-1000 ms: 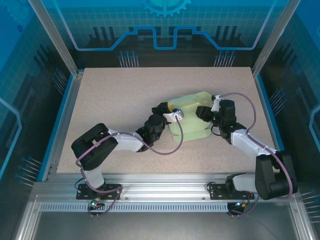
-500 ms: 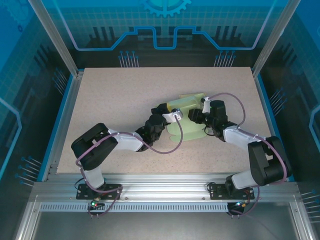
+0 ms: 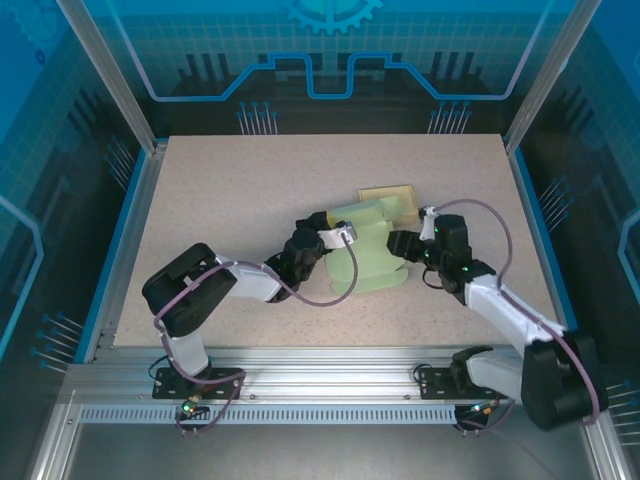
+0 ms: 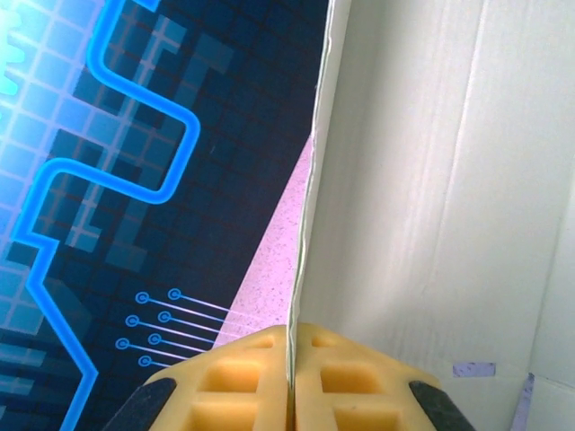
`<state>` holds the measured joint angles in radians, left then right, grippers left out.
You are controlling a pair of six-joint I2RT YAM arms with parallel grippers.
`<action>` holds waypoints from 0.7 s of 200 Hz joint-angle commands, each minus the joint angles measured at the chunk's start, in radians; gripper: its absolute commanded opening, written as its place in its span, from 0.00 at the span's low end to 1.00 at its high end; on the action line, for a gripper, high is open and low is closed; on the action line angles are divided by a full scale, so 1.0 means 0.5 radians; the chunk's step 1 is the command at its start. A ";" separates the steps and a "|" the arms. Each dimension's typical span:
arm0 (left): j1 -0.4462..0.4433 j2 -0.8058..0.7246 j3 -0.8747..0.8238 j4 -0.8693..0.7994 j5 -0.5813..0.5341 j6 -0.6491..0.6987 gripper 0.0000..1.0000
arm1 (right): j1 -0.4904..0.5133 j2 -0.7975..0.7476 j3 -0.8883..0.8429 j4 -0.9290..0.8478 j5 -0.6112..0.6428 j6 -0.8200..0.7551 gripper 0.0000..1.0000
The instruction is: Fold the paper box
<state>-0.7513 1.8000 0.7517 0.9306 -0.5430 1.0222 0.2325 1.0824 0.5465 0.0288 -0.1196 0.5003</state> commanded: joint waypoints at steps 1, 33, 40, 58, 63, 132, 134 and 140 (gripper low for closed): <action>0.010 -0.035 -0.033 -0.039 0.151 -0.015 0.09 | -0.119 -0.245 -0.036 -0.317 0.018 -0.031 0.66; 0.008 -0.012 -0.040 -0.027 0.185 0.020 0.09 | -0.379 -0.417 0.054 -0.524 -0.017 -0.078 0.66; 0.008 -0.011 -0.044 -0.013 0.191 0.015 0.09 | -0.431 -0.392 0.087 -0.532 -0.049 -0.093 0.66; 0.008 -0.024 -0.053 -0.008 0.213 0.003 0.09 | -0.550 -0.250 0.161 -0.477 -0.196 -0.116 0.64; 0.007 -0.027 -0.054 -0.004 0.218 0.001 0.09 | -0.582 -0.194 0.189 -0.457 -0.228 -0.117 0.64; 0.005 -0.048 -0.074 -0.020 0.302 0.045 0.09 | -0.643 0.764 0.653 -0.239 -0.654 -0.176 0.50; 0.005 -0.044 -0.075 -0.020 0.298 0.054 0.09 | -0.639 0.780 0.655 -0.229 -0.668 -0.174 0.49; 0.002 -0.029 -0.066 -0.019 0.290 0.081 0.09 | -0.620 0.828 0.706 -0.202 -0.696 -0.173 0.49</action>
<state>-0.7490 1.7981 0.7174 0.9096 -0.4213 1.0298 -0.0887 1.4048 0.8391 -0.1291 -0.3420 0.4320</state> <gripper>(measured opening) 0.094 0.502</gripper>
